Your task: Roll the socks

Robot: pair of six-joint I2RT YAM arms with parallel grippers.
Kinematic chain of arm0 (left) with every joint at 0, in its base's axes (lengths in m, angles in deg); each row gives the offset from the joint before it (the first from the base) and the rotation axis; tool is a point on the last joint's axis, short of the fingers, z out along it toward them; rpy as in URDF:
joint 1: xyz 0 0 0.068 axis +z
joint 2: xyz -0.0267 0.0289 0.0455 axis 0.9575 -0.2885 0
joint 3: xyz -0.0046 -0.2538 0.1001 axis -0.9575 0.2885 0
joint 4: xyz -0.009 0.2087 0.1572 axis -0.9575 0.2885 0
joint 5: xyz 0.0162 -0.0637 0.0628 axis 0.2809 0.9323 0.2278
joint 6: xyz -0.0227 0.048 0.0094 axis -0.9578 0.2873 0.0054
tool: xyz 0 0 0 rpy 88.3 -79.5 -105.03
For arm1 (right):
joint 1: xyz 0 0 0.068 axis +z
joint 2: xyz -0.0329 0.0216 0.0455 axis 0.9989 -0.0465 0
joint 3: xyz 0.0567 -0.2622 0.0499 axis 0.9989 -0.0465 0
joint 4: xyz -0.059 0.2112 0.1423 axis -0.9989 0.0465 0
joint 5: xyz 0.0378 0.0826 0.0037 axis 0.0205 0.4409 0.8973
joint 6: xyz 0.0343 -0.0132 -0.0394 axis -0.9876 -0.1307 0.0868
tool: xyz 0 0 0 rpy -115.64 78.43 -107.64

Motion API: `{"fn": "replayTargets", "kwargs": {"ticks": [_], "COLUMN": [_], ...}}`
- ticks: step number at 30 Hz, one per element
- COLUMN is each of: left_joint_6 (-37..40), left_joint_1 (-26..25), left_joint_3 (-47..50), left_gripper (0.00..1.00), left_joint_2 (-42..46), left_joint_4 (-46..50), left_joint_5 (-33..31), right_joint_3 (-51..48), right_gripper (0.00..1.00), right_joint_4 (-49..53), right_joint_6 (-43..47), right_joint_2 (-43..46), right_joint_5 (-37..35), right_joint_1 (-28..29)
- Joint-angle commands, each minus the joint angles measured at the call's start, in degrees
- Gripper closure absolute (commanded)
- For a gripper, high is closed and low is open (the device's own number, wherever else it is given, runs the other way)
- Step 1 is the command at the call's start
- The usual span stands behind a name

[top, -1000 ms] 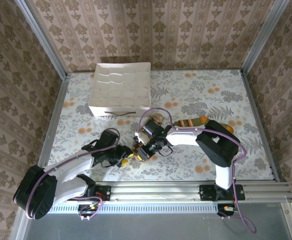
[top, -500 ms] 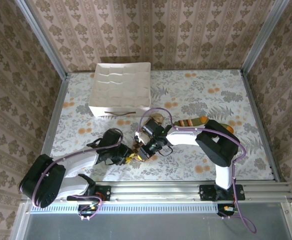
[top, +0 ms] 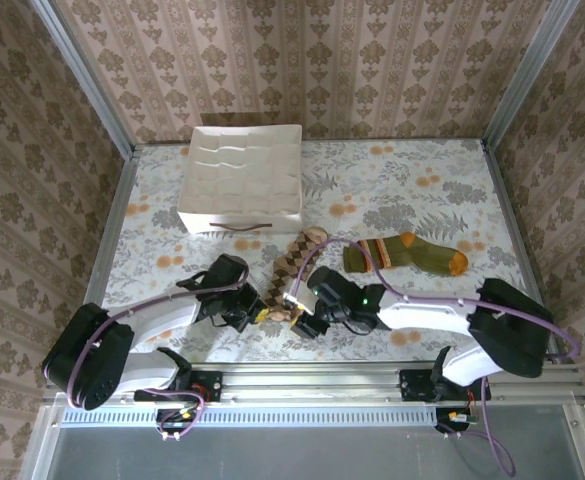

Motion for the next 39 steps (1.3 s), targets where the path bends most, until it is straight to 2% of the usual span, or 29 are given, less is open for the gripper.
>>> {"fn": "replayTargets", "kwargs": {"ticks": [1,5,8,15,16,19,23,25,26,29,32,34,39], "left_joint_6": [-0.2,0.8,1.5,2.6,2.7,3.0,4.3,5.2,5.8,7.9,9.1,8.8,7.7], "left_joint_1": [0.3,0.4,0.5,0.6,0.7,0.8,1.3,1.7,2.0,2.9,4.2,4.9,4.7], "left_joint_3": [-0.7,-1.8,-2.6,-3.5,-3.6,-3.9,-5.1,-6.1,-6.8,-9.7,-11.1,-10.9,-9.7], "left_gripper": [1.00,1.00,1.00,1.00,1.00,1.00,1.00,1.00,0.97,0.69,0.52,0.48,0.48], "left_joint_2": [-2.1,-3.0,-3.9,-4.9,-4.9,-4.9,-3.9,-2.8,-2.1,0.5,3.0,4.4,6.3], "left_joint_4": [7.2,7.4,7.5,7.6,7.6,7.8,9.4,10.5,11.4,16.8,20.3,20.7,18.7], "left_joint_5": [-1.1,-0.9,-0.6,-0.1,-0.1,0.0,0.1,-0.1,-0.2,-1.9,-3.1,-3.1,-2.7], "right_joint_3": [-0.5,1.4,3.2,6.3,6.7,7.9,8.9,9.0,9.1,8.8,8.3,7.3,6.3], "right_gripper": [0.46,0.47,0.48,0.52,0.55,0.70,0.84,0.92,0.95,1.00,1.00,1.00,1.00], "right_joint_4": [-3.1,-5.3,-8.7,-12.1,-11.8,-10.1,-5.8,-3.3,-1.8,1.8,4.1,3.6,3.7], "right_joint_6": [13.3,21.5,26.4,30.8,31.0,29.6,23.7,20.5,18.7,13.3,7.3,4.4,-1.0], "right_joint_2": [-0.5,-5.8,-10.3,-16.4,-17.1,-20.0,-22.5,-22.3,-21.7,-19.3,-17.5,-16.8,-16.6], "right_joint_5": [-15.4,-24.3,-29.7,-34.3,-34.3,-34.9,-36.0,-34.4,-32.5,-25.0,-14.3,-9.0,3.8], "right_joint_1": [5.0,10.7,12.8,13.6,13.6,13.3,12.2,11.6,11.1,9.3,6.0,4.1,-1.6]}}
